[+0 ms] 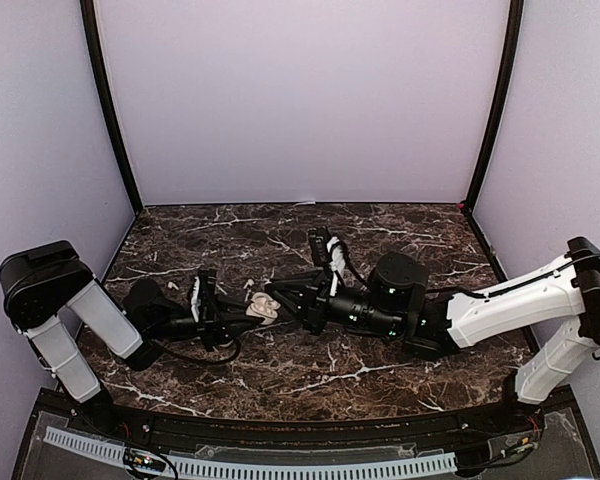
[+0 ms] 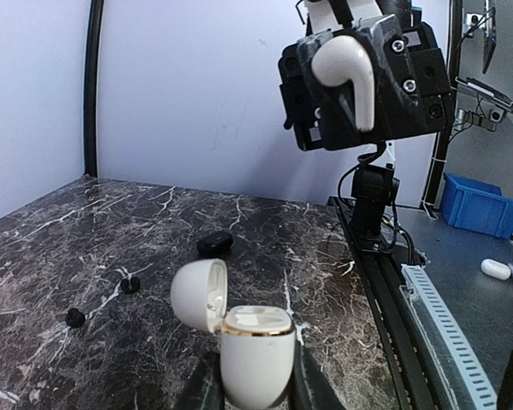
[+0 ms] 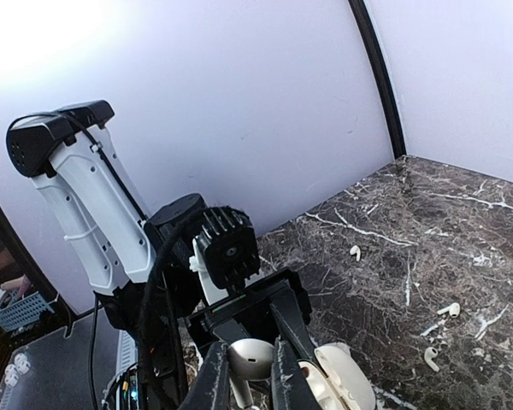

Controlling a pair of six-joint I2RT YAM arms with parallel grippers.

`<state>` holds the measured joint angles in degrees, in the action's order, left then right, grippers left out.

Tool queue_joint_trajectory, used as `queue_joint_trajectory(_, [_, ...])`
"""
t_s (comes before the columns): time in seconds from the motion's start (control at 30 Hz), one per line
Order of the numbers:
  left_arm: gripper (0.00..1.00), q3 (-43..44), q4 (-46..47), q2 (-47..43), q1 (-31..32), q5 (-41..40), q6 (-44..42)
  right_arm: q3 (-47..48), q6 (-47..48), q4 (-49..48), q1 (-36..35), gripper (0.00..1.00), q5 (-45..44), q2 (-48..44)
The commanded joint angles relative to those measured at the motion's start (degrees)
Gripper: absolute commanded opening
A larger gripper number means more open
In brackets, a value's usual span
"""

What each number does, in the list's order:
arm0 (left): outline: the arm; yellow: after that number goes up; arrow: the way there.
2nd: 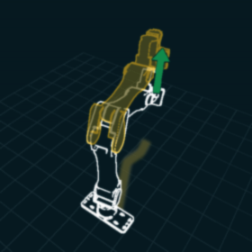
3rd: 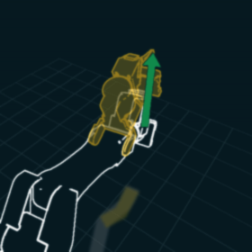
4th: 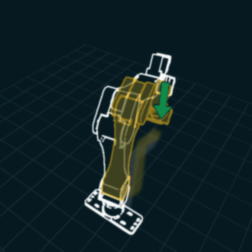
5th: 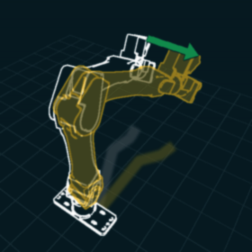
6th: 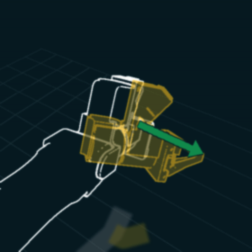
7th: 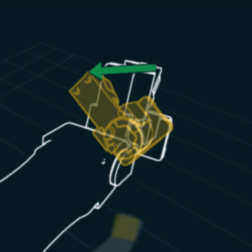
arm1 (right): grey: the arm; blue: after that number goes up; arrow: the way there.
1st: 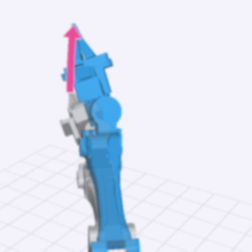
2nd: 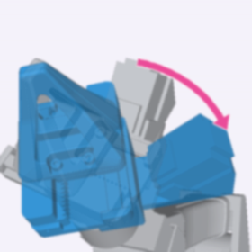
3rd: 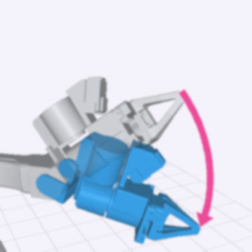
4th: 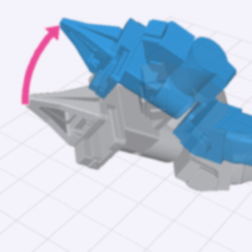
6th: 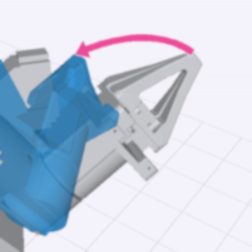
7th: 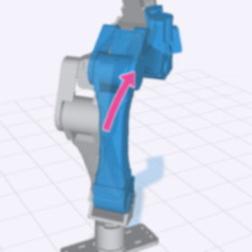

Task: Insert the wireless bluetooth earbuds into the charging case
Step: Place the left earbud at the center of the board.

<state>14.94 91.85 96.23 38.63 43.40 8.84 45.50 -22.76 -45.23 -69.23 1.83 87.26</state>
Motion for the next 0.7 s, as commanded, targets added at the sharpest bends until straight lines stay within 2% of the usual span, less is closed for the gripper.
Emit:
queue_joint_trajectory(0.0, [0.12, -0.7, 13.17, -1.19, 1.08, 1.78, -3.12, 1.04, 2.78, -5.59, -1.72, 0.11, 1.93, 1.96])
queue_joint_trajectory(0.27, [0.12, -0.7, 13.18, -1.59, 1.29, 1.75, -2.87, -1.89, 4.14, -7.02, -1.91, 0.12, -0.7, 1.42])
queue_joint_trajectory(0.4, [0.12, -1.15, 13.17, -1.63, 1.3, -0.79, -3.35, -4.87, 4.24, -5.55, -1.92, 0.11, -3.93, -0.67])
queue_joint_trajectory(0.53, [0.12, -2.32, 13.13, -2.25, 1.27, -5.89, -4.86, -8.1, 2.76, 1.12, -1.92, 0.1, -8.88, -3.21])
queue_joint_trajectory(0.67, [0.12, -3.12, 11.67, -3.25, 1.27, -9.82, -6.33, -9.79, -1.82, 12.63, -1.96, 0.08, -13.37, -5.3])
